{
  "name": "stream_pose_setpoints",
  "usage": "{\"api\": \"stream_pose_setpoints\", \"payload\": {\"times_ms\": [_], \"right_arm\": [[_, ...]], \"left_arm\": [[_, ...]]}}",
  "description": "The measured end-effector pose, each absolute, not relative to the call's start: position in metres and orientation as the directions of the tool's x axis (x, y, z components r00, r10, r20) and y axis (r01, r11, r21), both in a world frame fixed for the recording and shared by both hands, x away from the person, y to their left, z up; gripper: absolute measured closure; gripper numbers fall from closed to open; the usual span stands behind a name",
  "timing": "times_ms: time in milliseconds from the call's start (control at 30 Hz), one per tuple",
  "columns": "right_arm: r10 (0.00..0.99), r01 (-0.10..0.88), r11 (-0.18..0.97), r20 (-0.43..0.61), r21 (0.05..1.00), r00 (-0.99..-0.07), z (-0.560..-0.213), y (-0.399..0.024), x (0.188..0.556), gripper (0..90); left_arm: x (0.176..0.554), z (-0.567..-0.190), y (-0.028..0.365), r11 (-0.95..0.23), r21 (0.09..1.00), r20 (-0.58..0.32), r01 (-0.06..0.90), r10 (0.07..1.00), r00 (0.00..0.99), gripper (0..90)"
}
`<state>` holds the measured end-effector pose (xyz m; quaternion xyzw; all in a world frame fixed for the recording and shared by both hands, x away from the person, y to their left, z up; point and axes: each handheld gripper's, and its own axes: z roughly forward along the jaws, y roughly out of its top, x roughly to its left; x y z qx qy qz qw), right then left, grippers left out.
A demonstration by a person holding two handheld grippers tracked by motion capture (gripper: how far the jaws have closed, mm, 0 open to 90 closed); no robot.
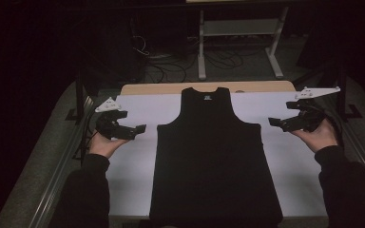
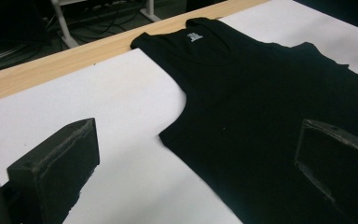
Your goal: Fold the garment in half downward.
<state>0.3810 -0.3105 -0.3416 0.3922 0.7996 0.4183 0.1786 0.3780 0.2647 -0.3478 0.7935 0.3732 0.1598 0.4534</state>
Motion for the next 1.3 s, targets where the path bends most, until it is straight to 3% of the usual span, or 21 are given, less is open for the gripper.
{"api": "stream_pose_setpoints", "payload": {"times_ms": [667,1300], "right_arm": [[0.794,0.510,0.331,0.058,0.794,-0.605,-0.347,-0.309,0.417,0.0],[0.808,0.542,0.320,0.075,0.777,-0.584,-0.367,-0.314,0.439,0.0]], "left_arm": [[0.406,-0.346,0.255,-0.324,0.830,-0.098,0.453,0.716,0.691,0.0],[0.432,-0.371,0.255,-0.297,0.810,-0.149,0.505,0.728,0.669,0.0]]}}
